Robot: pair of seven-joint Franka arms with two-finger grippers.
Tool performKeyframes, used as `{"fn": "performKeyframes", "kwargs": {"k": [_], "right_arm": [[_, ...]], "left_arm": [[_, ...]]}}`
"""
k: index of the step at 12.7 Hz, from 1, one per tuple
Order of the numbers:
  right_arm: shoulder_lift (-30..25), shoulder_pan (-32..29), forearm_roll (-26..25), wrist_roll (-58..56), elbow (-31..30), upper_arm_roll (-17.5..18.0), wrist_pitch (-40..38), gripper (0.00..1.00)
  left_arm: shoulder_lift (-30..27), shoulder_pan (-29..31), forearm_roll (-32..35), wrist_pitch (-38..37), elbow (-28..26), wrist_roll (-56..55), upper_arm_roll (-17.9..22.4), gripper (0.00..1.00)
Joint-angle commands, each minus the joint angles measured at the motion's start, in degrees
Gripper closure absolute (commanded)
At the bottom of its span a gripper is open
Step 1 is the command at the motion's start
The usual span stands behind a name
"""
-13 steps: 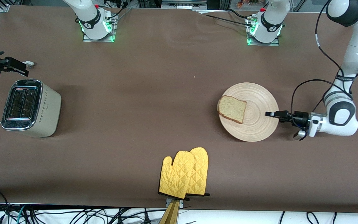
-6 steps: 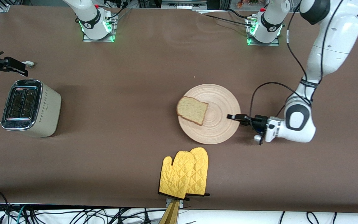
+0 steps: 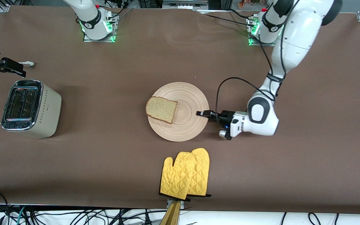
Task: Move plate and put bread in toaster
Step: 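Slide the plate with the left gripper toward the table middle, then release the plate with the left gripper while the right gripper reaches the bread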
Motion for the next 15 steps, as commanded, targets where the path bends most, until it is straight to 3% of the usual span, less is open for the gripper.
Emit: {"fn": "performKeyframes", "kwargs": {"k": [1,6,8,9,10,13,15], "right_arm": [[0.54,-0.19,-0.19,0.26,0.76,-0.01,0.14,0.0],[4.48,0.33,0.68,-0.26,0.67,0.34,-0.56,0.0],[6.86,1.73,1.82,0.0,0.76,1.65,0.49,0.0],[7.31,2.18,3.57,-1.91,0.5,2.27,-0.03,0.0],[7.75,3.66,4.89,-3.59,-1.16,4.1,0.14,0.01],[10.56,6.65,9.97,2.61,-4.67,4.56,4.51,0.02],[10.57,8.58,13.77,7.97,-11.07,4.65,13.98,0.02]], "left_arm": [[0.5,-7.34,-5.31,1.72,0.21,-0.05,4.36,1.0],[2.61,-13.6,-11.02,5.25,0.82,0.74,7.26,1.0],[3.4,-14.75,-14.35,5.34,0.82,1.09,8.06,0.52],[3.58,-14.84,-14.98,5.25,0.56,1.35,8.41,0.15],[3.32,-14.58,-14.81,4.73,-0.05,3.1,9.8,0.0],[2.27,-11.34,-14.28,2.28,-2.77,7.15,10.34,0.0],[1.21,-5.81,-8.52,-7.53,-3.22,6.81,13.58,0.0]]}}
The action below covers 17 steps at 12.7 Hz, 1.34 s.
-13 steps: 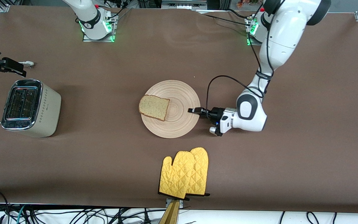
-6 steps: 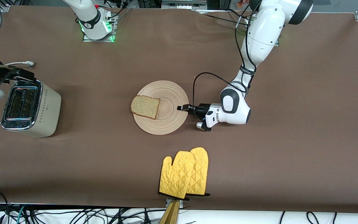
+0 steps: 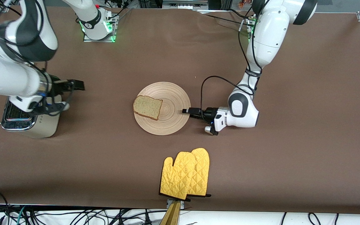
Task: Move plate and put bread in toaster
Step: 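Release the plate with the left gripper while the right gripper reaches the bread, then grasp the bread slice with the right gripper while the left gripper withdraws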
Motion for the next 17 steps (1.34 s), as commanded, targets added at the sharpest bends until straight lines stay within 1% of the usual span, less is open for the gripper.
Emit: {"fn": "performKeyframes", "kwargs": {"k": [1,2,3,4,5,6,7,8,9,10,12,13,14,16,17], "right_arm": [[-0.78,2.13,4.17,7.0,-8.41,-0.11,9.9,0.02],[-0.78,3.1,7.15,10.69,-11.57,-0.02,13.5,0.02],[-0.78,3.81,10.14,11.51,-15.34,-0.02,18.5,0.03],[-0.87,4.68,11.3,12.13,-19.12,1.11,24.73,0.03],[-0.78,4.78,11.39,13.35,-22.29,2.51,30.44,0.08],[-0.44,4.87,11.57,15.19,-25.37,3.48,36.16,0.1],[-0.08,4.87,13.31,16.77,-27.92,5.58,41.17,0.12],[-0.08,4.87,17.77,17.4,-31.17,6.56,45.66,0.14],[0.09,4.95,20.77,16.8,-32.68,7.44,48.4,0.14],[0.44,4.87,21.06,16.53,-33.13,9.01,49.13,0.15],[2.81,4.87,21.59,13.56,-32.88,9.38,49.4,0.23],[4.12,4.87,22.03,10.84,-32.87,9.47,49.75,0.3],[4.75,4.87,22.81,8.99,-32.79,9.9,49.75,0.42],[5.37,4.87,23.09,8.27,-32.0,10.0,49.75,0.49],[5.46,4.87,23.09,8.18,-31.99,10.08,49.75,0.53]], "left_arm": [[-2.62,9.14,9.15,-10.16,-2.65,2.51,2.73,0.0],[-4.62,13.79,15.38,-12.11,-2.65,1.99,2.65,0.0],[-7.43,17.67,21.62,-12.3,-2.83,1.46,2.13,0.0],[-10.76,20.06,26.29,-12.31,-3.52,0.24,1.69,0.0],[-14.8,21.47,30.08,-12.04,-5.1,-1.87,1.68,0.0],[-18.49,22.44,34.99,-11.26,-6.33,-3.45,1.59,0.0],[-22.27,23.32,41.83,-8.38,-8.0,-3.73,1.59,0.0],[-27.53,23.59,48.51,-4.0,-11.93,-3.73,1.59,0.0],[-32.37,24.12,52.75,0.05,-15.36,-3.73,1.59,0.0],[-36.42,24.47,55.75,3.13,-18.01,-3.73,1.59,0.0],[-40.05,27.09,60.94,5.44,-19.61,-3.73,1.51,0.0],[-41.37,27.29,62.28,6.23,-21.09,-3.73,1.51,0.0],[-44.25,27.64,62.38,6.76,-24.68,-3.91,1.51,0.0],[-48.04,27.81,62.28,14.37,-31.54,-3.82,1.51,0.0],[-50.67,28.25,62.29,15.11,-34.26,-3.82,1.51,0.0]]}}
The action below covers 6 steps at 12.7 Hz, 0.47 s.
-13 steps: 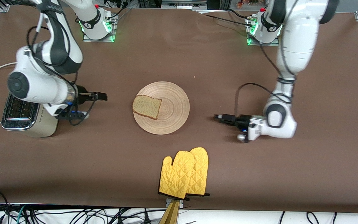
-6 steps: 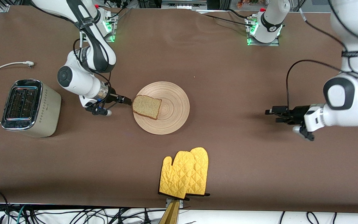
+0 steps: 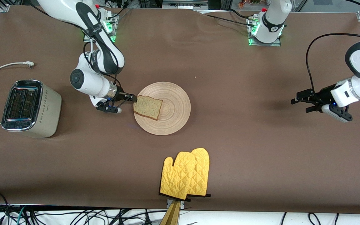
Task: Move plate and put bread in toaster
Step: 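Grasp the bread slice with the right gripper while the left gripper withdraws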
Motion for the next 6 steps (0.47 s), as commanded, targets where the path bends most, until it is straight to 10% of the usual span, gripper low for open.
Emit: {"fn": "performKeyframes", "kwargs": {"k": [1,6], "right_arm": [[0.46,-0.07,1.56,-2.38,0.62,0.62,0.74,0.55],[0.99,0.81,1.56,-2.39,3.96,0.62,0.65,0.55]], "left_arm": [[-8.33,2.91,1.4,3.81,-9.75,0.26,-0.94,0.0],[-15.54,3.46,8.57,3.64,-8.63,-0.61,-2.35,0.0]]}}
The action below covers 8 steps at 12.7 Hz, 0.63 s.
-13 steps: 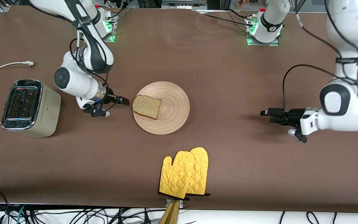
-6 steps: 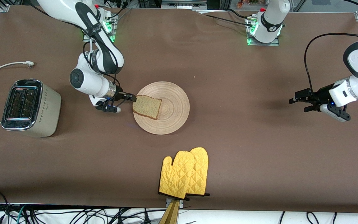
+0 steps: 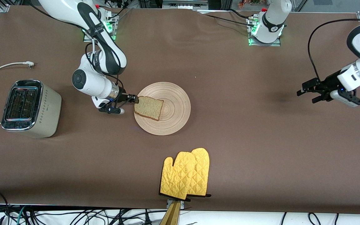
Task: Move plate and put bread in toaster
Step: 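Grasp the bread slice with the right gripper while the left gripper withdraws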
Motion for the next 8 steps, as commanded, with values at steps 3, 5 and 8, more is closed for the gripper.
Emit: {"fn": "performKeyframes", "kwargs": {"k": [3,5,8], "right_arm": [[2.0,0.43,1.42,-1.58,2.53,0.05,1.26,0.55],[3.24,0.96,1.42,-2.72,2.44,0.05,3.28,0.55],[3.68,0.87,1.51,-3.69,2.36,0.05,3.46,0.63]], "left_arm": [[-7.55,-0.12,14.71,-6.43,5.13,-9.03,-3.24,0.0],[-7.29,-1.0,21.12,-15.4,12.95,-17.62,-6.04,0.0],[-6.94,-1.52,27.3,-22.28,19.13,-33.53,-11.76,0.0]]}}
